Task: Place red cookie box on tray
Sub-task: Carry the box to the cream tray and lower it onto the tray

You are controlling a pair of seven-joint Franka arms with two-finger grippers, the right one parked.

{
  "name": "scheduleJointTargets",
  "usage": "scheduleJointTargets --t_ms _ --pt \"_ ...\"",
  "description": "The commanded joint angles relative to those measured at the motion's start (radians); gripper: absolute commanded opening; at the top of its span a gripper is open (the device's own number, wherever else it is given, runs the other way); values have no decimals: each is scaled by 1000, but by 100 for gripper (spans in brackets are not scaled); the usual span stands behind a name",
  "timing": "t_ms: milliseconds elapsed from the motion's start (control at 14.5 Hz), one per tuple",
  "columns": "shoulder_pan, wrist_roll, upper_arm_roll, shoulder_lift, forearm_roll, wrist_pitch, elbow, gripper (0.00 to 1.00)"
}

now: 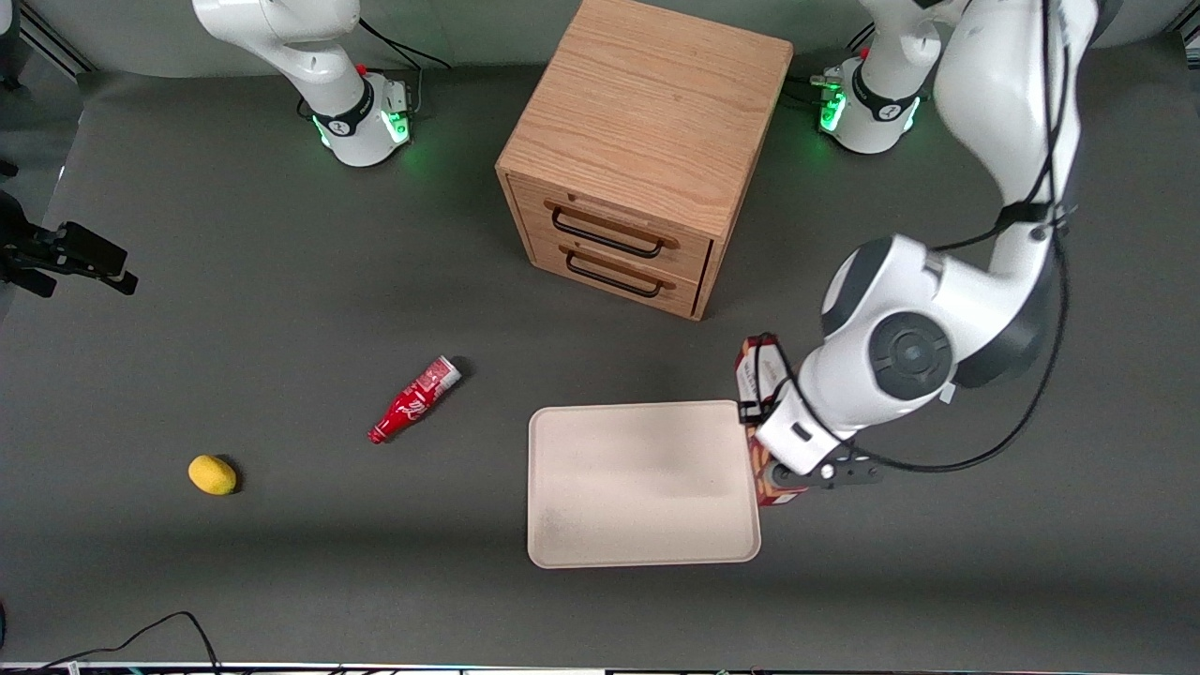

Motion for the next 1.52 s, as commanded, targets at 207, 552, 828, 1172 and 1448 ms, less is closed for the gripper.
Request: scheduleJointTargets --t_ms 207,552,828,1172,1448 --pt "-28 -20 7 126 90 182 14 0" --pt "-31 -22 9 196 112 288 12 0" --pt "-28 -19 10 196 139 290 -7 0" --pt "-21 -8 10 192 146 273 -15 100" --pt "-12 -11 9 167 143 246 -12 100"
